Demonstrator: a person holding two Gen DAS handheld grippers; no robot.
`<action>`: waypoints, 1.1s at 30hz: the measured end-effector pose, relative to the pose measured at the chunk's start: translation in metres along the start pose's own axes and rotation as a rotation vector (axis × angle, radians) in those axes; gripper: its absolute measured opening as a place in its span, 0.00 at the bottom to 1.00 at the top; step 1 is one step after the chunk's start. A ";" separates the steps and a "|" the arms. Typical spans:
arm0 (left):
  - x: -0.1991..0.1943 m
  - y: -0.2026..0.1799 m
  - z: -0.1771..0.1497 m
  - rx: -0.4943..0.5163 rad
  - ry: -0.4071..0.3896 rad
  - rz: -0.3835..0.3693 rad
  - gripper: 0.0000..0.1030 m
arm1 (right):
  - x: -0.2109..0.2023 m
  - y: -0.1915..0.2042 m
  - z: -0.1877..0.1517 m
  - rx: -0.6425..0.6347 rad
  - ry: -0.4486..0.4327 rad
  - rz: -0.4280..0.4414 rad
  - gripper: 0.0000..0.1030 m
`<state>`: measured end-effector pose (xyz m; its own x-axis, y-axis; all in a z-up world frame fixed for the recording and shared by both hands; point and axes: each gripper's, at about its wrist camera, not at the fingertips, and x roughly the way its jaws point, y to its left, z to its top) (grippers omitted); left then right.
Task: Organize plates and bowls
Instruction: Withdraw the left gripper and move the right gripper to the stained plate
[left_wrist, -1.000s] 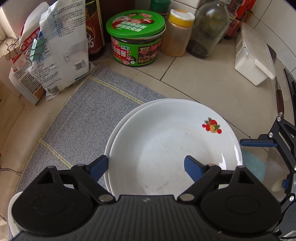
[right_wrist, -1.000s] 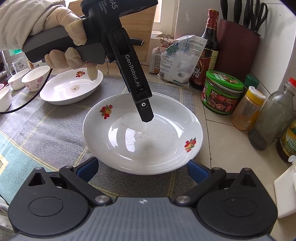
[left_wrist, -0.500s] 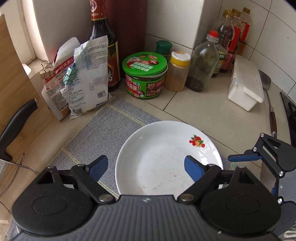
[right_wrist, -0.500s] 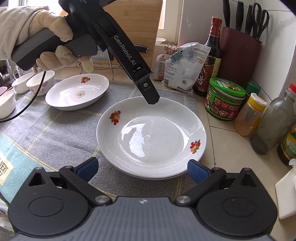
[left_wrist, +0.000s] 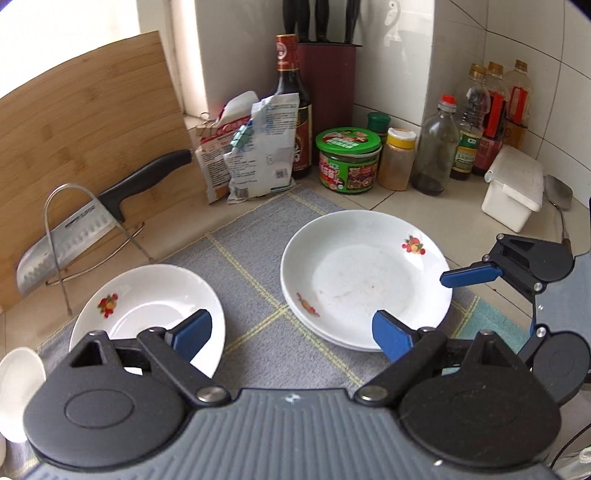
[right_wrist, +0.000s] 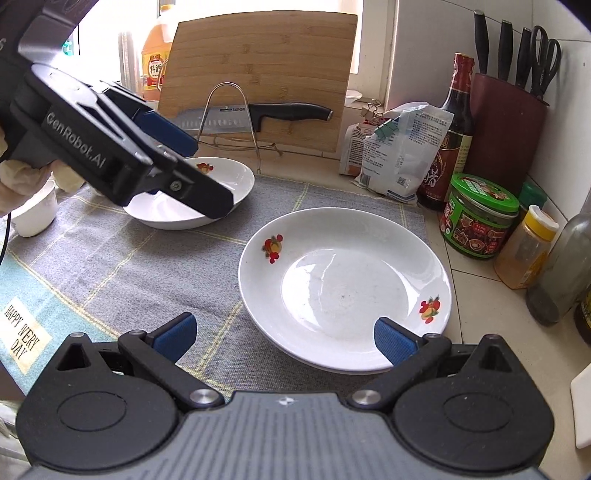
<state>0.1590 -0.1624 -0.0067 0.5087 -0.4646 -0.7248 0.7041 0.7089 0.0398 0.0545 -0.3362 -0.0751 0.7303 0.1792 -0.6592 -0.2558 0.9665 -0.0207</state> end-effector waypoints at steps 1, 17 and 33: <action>-0.003 0.003 -0.009 -0.029 0.005 0.023 0.91 | 0.001 0.002 0.001 -0.005 -0.003 0.009 1.00; 0.018 0.069 -0.110 -0.233 0.051 0.220 0.91 | 0.027 0.057 0.009 -0.056 0.069 0.011 1.00; 0.042 0.095 -0.120 -0.200 -0.023 0.154 1.00 | 0.041 0.081 0.052 -0.002 0.115 -0.060 1.00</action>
<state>0.1879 -0.0511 -0.1161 0.6151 -0.3533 -0.7048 0.5066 0.8621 0.0101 0.0965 -0.2410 -0.0648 0.6669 0.0989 -0.7385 -0.2153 0.9745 -0.0638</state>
